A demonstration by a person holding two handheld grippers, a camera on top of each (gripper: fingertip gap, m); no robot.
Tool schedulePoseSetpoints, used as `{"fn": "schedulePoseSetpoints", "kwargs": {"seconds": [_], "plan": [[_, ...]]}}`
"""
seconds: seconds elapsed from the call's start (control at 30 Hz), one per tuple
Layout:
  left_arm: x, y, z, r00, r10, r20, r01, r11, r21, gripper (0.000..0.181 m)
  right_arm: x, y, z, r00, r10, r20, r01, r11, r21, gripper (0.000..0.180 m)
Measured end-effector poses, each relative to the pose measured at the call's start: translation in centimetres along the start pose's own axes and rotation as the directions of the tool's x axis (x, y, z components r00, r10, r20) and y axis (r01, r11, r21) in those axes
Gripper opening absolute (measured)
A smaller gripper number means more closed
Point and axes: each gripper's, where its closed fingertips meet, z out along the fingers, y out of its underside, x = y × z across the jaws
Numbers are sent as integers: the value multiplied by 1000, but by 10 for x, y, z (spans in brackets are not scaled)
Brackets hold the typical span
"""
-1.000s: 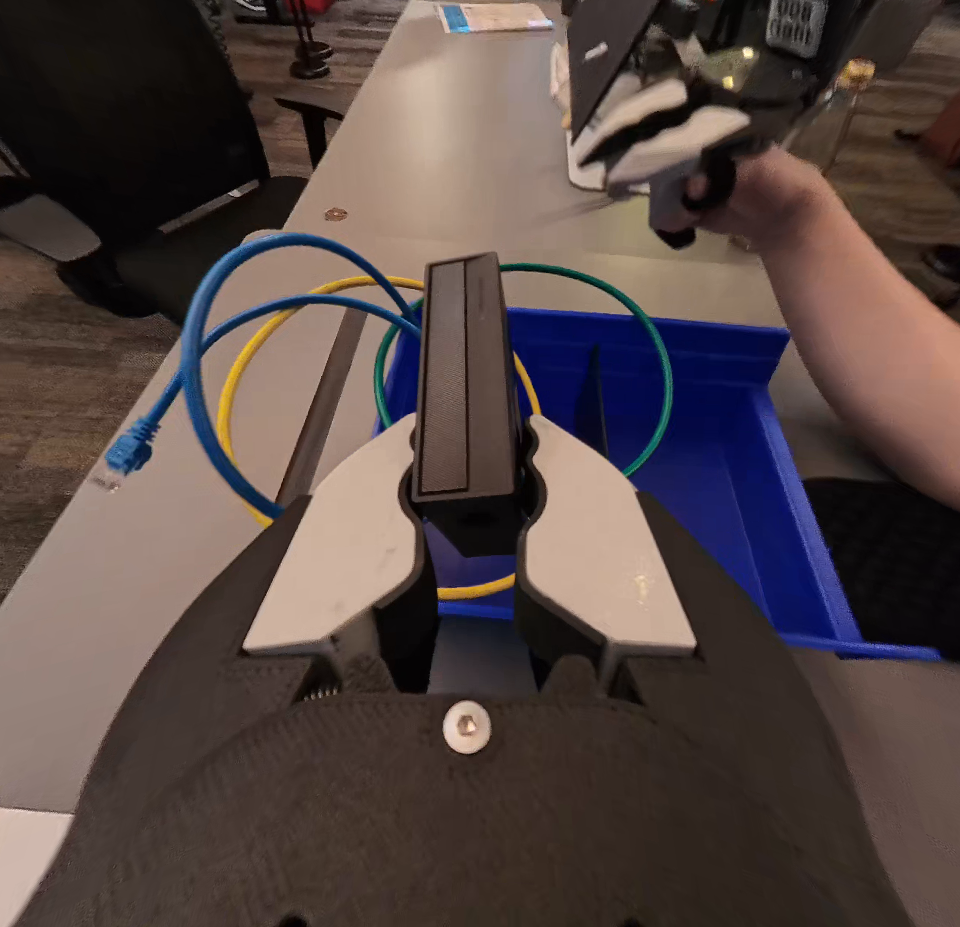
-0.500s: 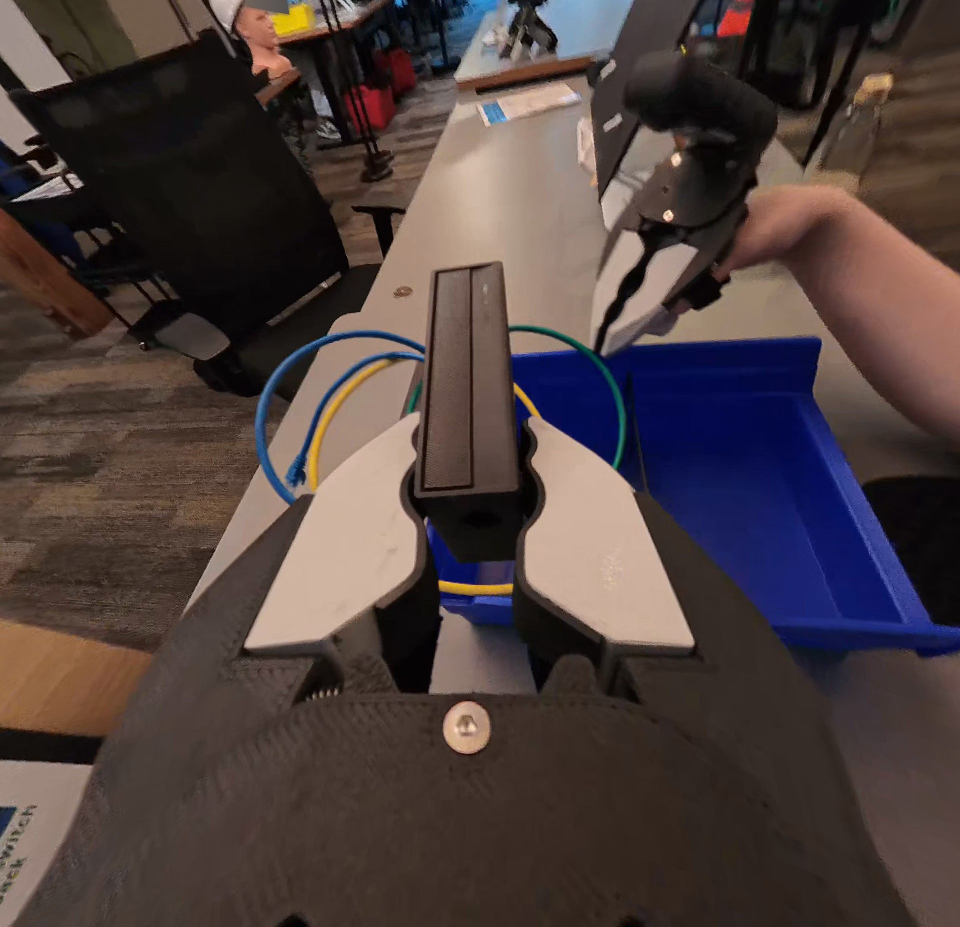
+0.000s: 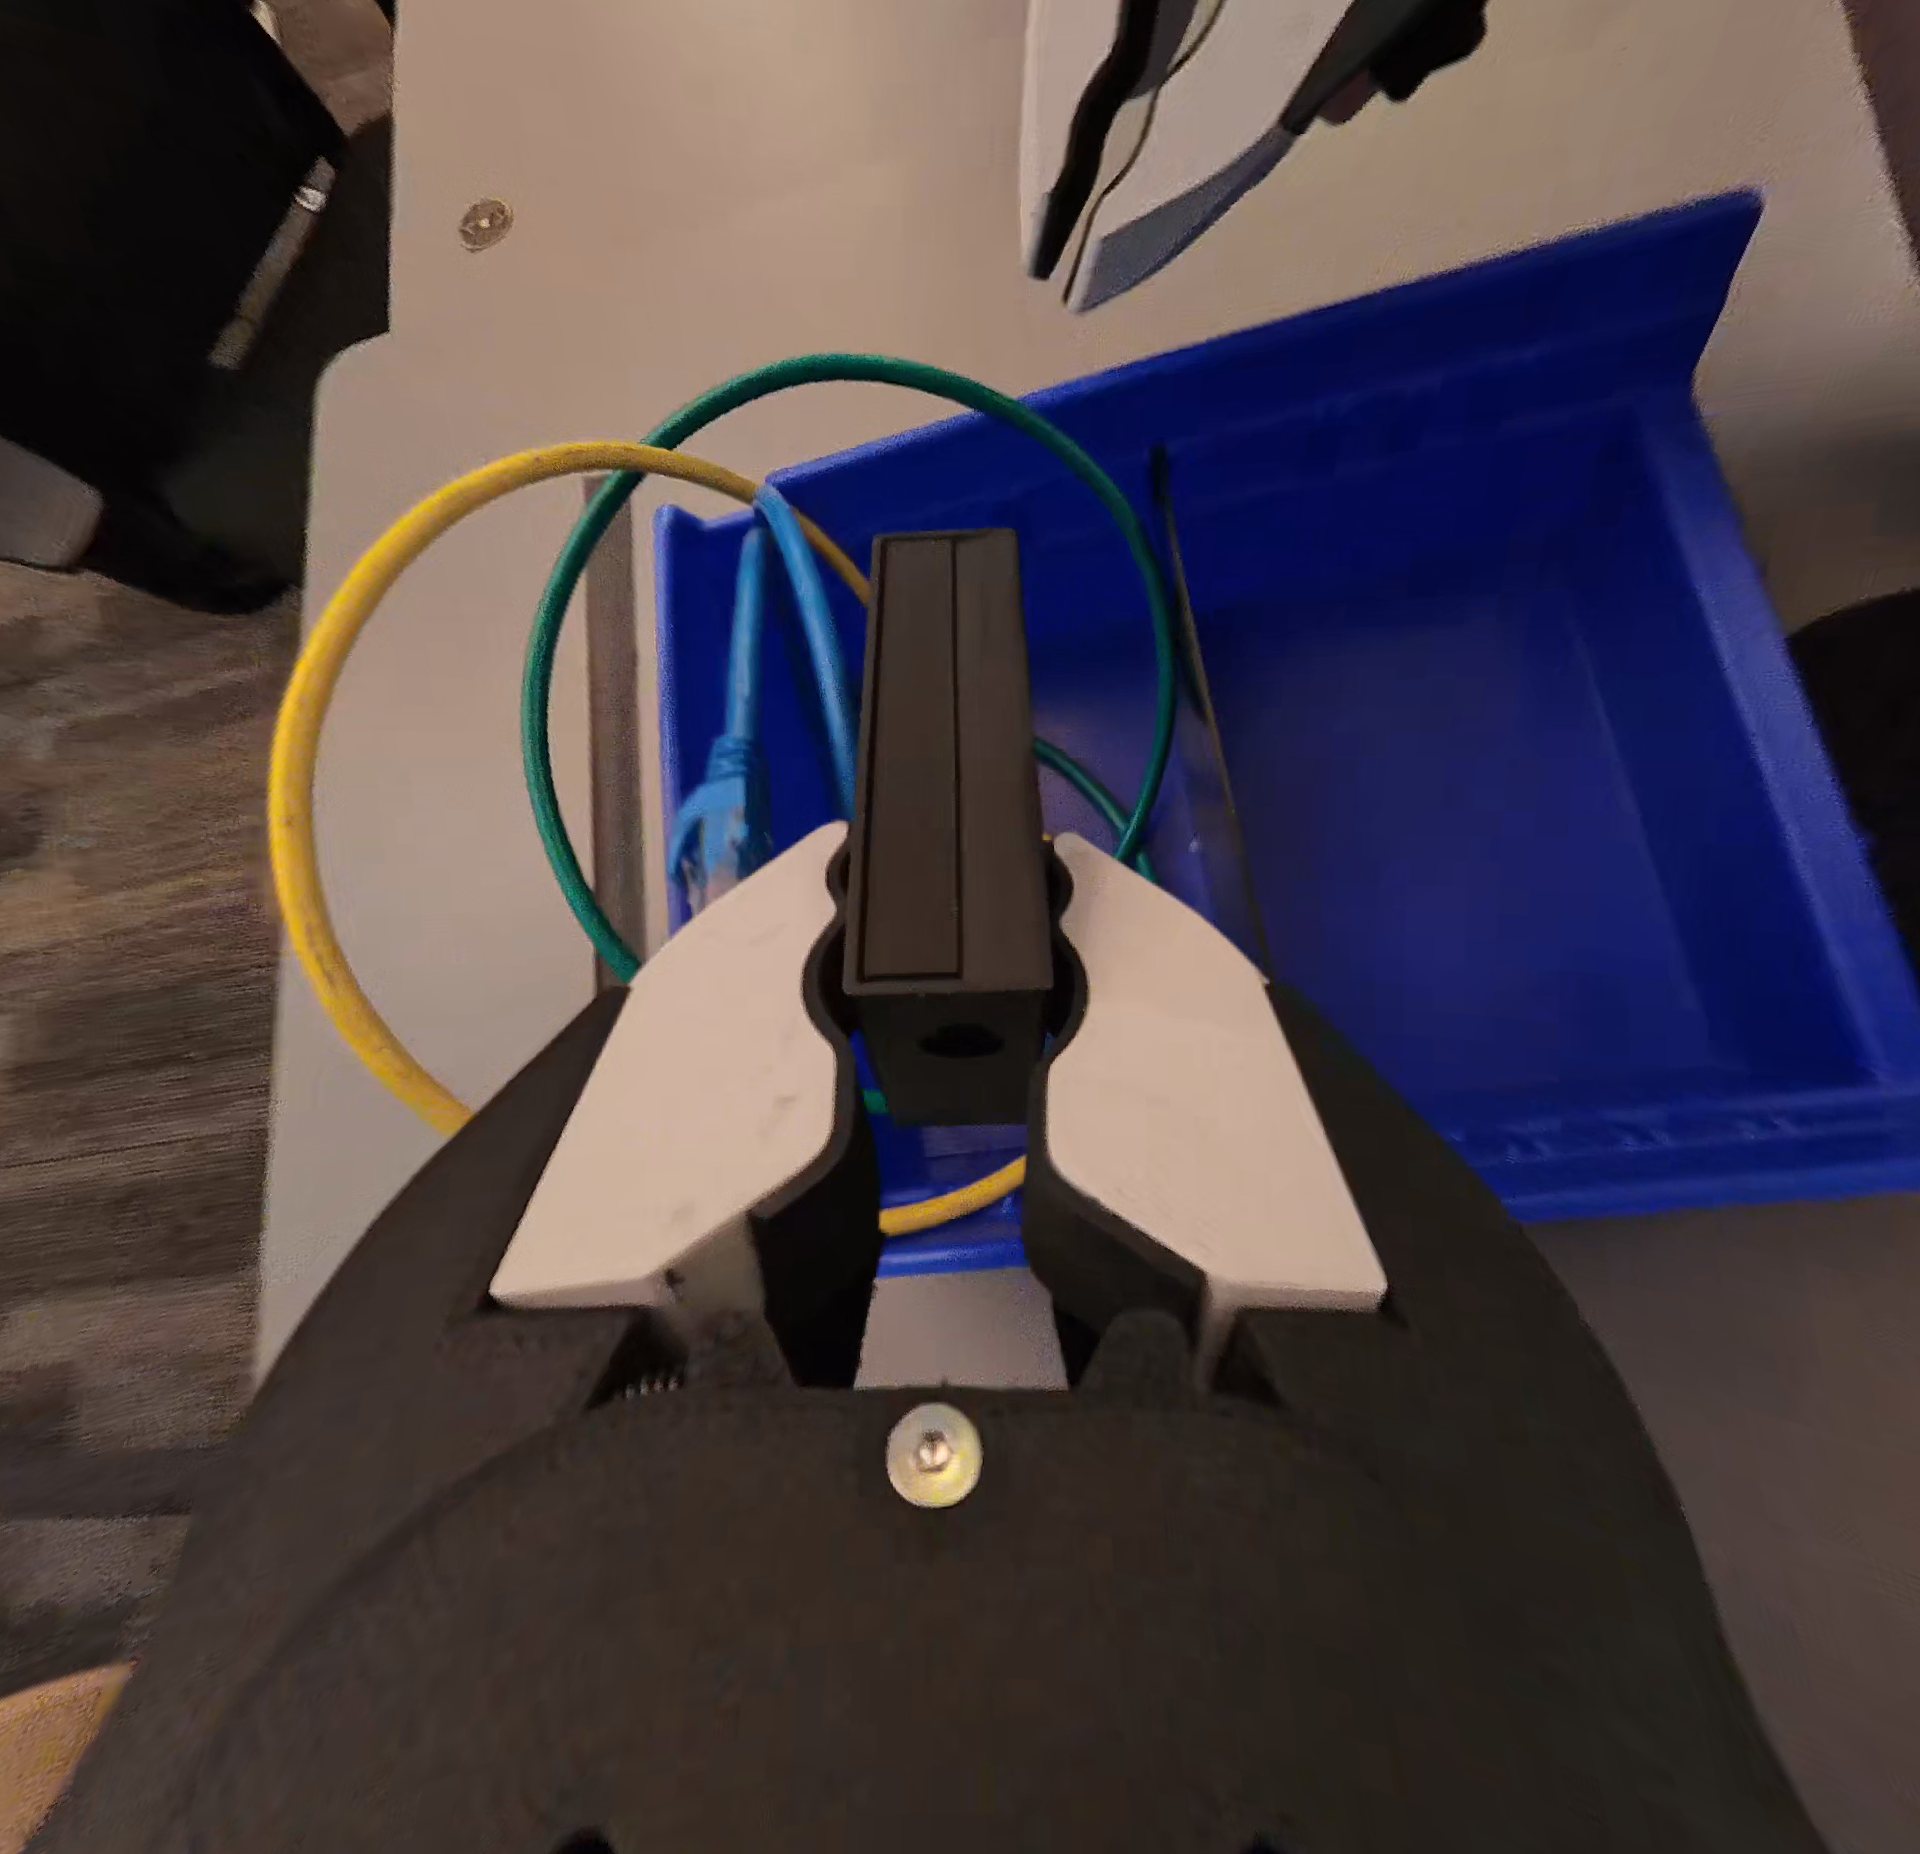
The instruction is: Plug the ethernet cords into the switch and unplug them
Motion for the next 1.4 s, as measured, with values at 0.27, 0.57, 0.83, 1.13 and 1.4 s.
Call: {"fn": "schedulePoseSetpoints", "kwargs": {"seconds": [0.27, 0.57, 0.83, 1.13, 1.4], "plan": [[-20, 5, 6, 982, -188, 0, 188, 982, -14, 38, 20, 13, -24, 996, 48, -81, -44, 998, 54, 10], [-29, 25, -38, 928, -369, 49, 354, 915, 193, 69, 29, 5, -35, 989, 46, -139, -30, 993, 112, 16], [-20, 66, -143, 829, -489, 272, 375, 846, 380, 76, 29, -11, -42, 981, 33, -194, -9, 993, 120, 29], [73, 176, -368, 511, -572, 641, 488, 807, 331, 79, -13, -22, -85, 975, 162, -154, -157, 986, 49, 59], [126, 349, -462, 44, -695, 717, 749, 498, 437, 85, -59, 25, -48, 945, 321, -64, -323, 884, -338, 62]]}}
